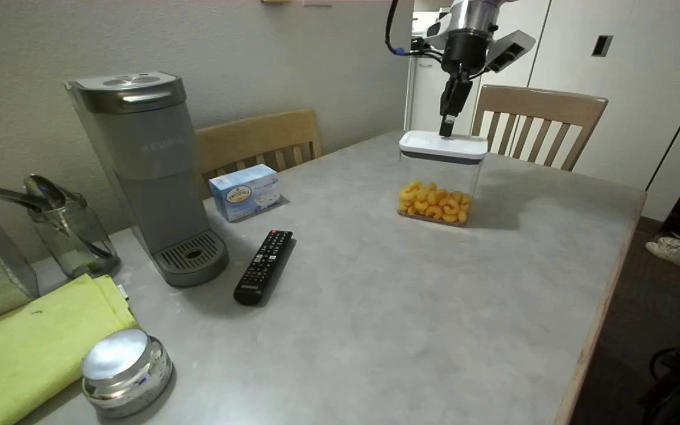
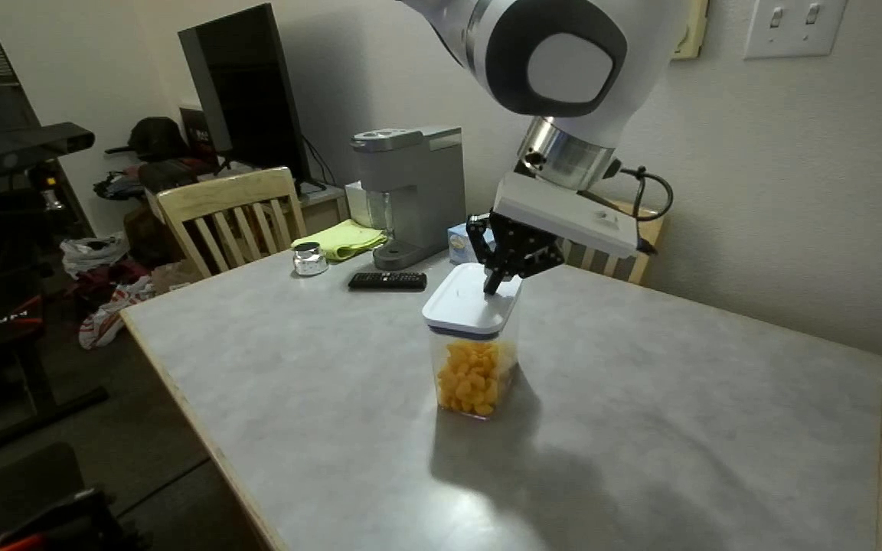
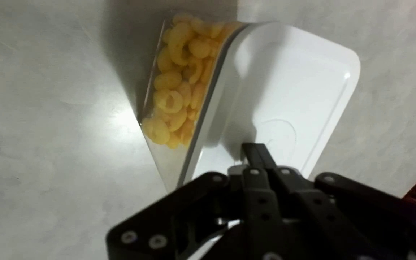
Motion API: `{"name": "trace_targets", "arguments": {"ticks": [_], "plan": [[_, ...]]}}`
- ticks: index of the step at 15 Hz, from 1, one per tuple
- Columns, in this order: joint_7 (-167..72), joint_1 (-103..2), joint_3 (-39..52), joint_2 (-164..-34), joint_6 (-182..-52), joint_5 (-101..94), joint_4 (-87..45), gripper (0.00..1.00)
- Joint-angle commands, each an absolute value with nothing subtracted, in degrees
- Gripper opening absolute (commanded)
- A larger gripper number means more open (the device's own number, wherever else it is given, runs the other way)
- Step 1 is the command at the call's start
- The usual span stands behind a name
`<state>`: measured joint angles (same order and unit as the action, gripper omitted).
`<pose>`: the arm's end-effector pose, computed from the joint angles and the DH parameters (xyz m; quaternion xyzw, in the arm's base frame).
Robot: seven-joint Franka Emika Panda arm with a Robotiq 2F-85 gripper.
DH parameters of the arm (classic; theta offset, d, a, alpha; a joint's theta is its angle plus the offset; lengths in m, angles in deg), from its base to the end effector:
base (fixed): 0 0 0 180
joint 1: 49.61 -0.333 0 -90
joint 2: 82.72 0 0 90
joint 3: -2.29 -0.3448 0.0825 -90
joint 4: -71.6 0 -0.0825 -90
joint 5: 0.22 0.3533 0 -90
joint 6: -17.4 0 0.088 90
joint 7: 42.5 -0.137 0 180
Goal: Use the lid to close the container
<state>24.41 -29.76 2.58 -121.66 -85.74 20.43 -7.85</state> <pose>0.6554 -0.1970 0.3049 -0.9204 -0.3291 -0.0197 0.2102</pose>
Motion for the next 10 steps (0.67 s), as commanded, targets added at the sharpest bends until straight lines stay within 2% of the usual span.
{"name": "trace_targets", "arguments": {"ticks": [1, 10], "plan": [[24.8, -29.5, 2.2, -120.2, -85.1, 19.4, -7.7, 0.00], [24.8, -29.5, 1.9, -117.7, -85.2, 20.3, -6.8, 0.00]]}}
